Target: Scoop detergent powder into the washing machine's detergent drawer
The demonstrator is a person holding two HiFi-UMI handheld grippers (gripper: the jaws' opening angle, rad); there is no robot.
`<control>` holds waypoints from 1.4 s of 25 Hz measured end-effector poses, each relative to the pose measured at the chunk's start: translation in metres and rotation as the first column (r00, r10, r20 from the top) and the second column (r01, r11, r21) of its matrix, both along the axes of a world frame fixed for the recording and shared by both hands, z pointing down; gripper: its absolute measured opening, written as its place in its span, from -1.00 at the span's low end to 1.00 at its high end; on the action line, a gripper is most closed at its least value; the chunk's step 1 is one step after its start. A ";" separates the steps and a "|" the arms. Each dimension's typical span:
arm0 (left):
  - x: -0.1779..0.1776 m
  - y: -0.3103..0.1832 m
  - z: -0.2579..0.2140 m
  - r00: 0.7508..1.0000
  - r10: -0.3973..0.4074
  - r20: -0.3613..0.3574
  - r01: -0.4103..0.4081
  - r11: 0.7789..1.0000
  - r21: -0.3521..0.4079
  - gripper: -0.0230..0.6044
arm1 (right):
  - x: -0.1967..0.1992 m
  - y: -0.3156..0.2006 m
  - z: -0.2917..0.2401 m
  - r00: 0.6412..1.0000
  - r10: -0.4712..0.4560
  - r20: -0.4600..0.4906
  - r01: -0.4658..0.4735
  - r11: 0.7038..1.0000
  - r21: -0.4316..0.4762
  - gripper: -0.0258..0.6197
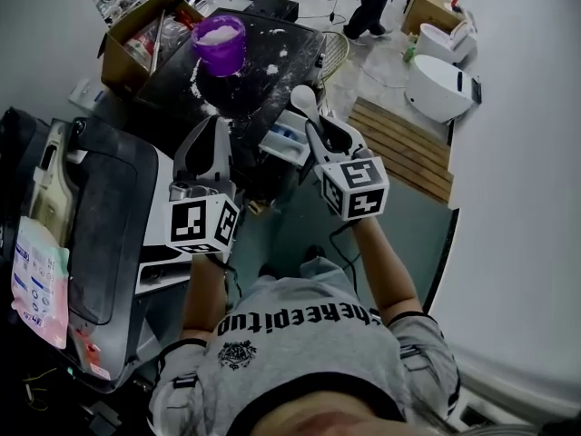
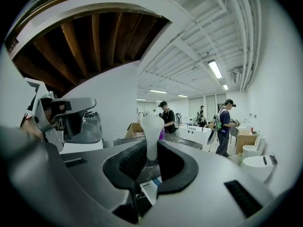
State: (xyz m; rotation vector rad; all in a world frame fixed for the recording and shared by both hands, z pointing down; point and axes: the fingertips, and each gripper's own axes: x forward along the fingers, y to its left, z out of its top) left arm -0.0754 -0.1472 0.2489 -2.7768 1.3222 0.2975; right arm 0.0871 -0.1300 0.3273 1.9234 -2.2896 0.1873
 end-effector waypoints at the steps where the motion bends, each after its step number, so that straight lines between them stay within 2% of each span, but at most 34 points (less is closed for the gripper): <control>1: 0.000 0.001 -0.001 1.000 0.002 0.000 -0.002 1.000 0.001 -0.92 | 0.001 0.002 -0.003 1.000 0.008 0.007 -0.008 1.000 0.010 -0.72; 22: -0.021 0.027 -0.007 0.999 0.051 -0.005 -0.051 0.998 0.023 -0.92 | -0.004 0.050 -0.035 0.988 0.134 0.075 -0.144 0.979 0.145 -0.72; 35: -0.030 0.037 -0.007 0.997 0.075 -0.009 -0.075 0.997 0.025 -0.92 | -0.007 0.071 -0.041 0.978 0.185 0.096 -0.200 0.964 0.178 -0.72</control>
